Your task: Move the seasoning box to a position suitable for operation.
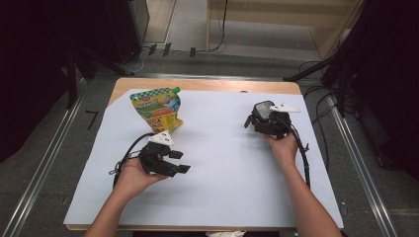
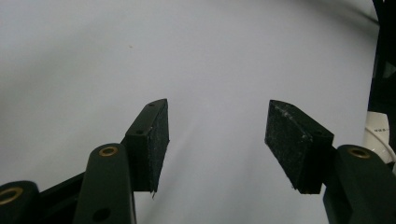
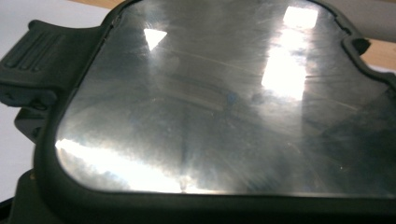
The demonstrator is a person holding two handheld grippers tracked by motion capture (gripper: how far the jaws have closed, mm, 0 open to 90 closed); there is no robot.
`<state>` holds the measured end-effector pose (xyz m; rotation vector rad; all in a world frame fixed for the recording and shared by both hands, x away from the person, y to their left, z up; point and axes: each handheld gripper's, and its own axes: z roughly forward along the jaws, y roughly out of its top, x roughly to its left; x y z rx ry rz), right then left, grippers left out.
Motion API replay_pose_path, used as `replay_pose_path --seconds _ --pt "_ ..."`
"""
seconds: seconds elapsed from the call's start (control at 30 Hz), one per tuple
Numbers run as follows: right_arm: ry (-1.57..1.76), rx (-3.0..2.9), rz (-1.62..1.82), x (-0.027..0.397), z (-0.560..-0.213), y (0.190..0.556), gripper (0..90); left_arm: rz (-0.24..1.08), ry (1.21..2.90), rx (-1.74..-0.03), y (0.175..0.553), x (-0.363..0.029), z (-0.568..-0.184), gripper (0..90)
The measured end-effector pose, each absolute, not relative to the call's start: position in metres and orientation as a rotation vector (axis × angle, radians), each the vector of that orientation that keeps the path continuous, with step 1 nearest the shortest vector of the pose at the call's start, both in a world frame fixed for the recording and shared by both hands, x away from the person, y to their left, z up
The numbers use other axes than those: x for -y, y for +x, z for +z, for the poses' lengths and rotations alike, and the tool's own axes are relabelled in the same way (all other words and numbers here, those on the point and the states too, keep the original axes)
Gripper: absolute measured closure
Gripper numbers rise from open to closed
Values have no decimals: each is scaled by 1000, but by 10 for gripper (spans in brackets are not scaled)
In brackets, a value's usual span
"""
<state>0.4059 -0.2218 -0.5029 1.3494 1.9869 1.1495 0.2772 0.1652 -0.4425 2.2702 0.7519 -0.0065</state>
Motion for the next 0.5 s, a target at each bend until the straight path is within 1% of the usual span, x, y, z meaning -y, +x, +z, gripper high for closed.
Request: replay_pose_path --seconds 0.23,0.5 --pt "1315 -2034 1194 214 -491 395 156 -15 2274 -739 281 -161 -442 405" --pt "1280 -2094 1218 204 -486 385 156 -18 2274 -731 285 -157 -443 404"
